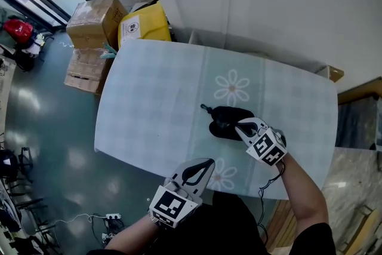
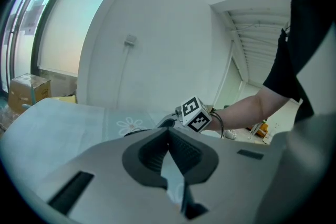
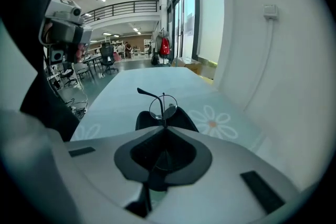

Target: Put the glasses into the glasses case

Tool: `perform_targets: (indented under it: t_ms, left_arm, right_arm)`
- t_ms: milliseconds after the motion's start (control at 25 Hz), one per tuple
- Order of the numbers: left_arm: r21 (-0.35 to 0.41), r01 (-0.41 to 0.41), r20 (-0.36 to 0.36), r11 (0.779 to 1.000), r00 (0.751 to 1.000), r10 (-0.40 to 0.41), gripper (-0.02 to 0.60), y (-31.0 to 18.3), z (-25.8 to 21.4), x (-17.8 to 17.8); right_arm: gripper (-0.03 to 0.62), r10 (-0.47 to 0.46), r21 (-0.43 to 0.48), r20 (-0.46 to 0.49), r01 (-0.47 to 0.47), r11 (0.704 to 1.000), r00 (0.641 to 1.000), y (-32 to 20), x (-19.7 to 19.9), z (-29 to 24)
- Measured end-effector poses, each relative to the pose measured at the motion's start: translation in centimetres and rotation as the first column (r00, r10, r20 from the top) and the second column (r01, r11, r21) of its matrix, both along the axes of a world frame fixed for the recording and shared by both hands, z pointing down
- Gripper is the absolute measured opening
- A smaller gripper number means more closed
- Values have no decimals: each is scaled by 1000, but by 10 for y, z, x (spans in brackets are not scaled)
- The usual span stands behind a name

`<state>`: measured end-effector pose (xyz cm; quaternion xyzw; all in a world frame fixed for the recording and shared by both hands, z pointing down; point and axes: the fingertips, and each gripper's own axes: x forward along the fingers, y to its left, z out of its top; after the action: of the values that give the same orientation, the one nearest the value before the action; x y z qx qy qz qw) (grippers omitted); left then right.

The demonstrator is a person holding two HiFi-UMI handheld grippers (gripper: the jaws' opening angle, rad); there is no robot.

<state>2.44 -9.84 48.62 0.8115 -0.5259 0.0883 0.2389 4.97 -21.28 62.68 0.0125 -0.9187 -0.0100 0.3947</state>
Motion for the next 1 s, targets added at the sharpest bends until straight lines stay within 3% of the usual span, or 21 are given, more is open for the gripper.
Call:
perform_targets:
  t_ms: [520, 1000]
  left_arm:
    - [-20, 51, -4, 998, 999, -51, 26, -5, 5, -19]
    - [-12, 46, 3, 999, 999, -46, 26, -4, 4, -20]
  right_arm:
    - [31, -181, -89, -197, 166, 982, 964, 12, -5, 43]
    - [34, -205, -131, -255, 176, 976, 945, 19, -3, 57]
